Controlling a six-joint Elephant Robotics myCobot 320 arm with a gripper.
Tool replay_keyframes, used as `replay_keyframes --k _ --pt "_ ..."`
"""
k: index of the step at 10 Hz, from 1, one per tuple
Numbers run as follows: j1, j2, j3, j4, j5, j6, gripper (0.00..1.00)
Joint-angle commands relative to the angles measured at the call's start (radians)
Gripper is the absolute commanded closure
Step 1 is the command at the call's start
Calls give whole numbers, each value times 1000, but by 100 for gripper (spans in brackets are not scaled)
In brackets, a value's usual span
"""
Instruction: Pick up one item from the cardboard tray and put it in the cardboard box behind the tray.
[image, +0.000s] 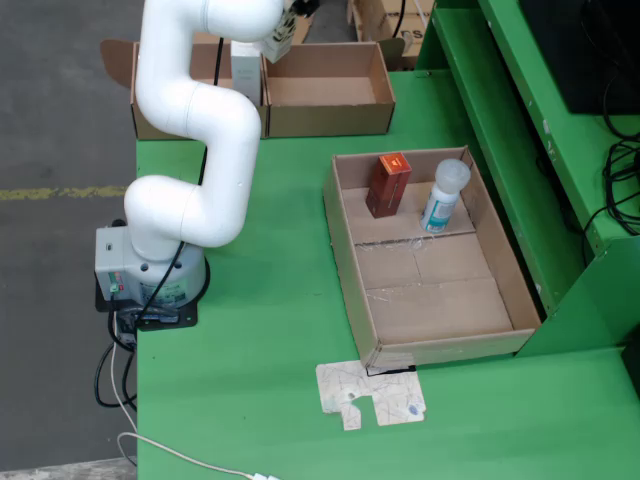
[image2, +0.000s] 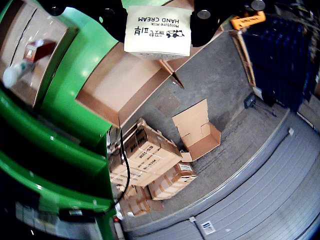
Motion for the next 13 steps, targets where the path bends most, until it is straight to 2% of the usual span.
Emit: replay_keyframes --k 1,2,3,4,5,6,8,11,12,13 --pt "-18 25 23 -62 362 169 100" --pt "-18 25 23 -62 362 169 100" --pt "-37 13 23 -46 295 103 100" --pt "-37 13 23 -46 295 103 100" --pt "-24 -1 23 15 178 38 100" --pt "-24 -1 23 15 178 38 100" --pt "-16 -15 23 55 55 -50 100" --pt "-58 -24 23 60 42 -102 100" --pt "-82 -23 23 70 -41 -178 100" --pt "-82 -23 23 70 -41 -178 100"
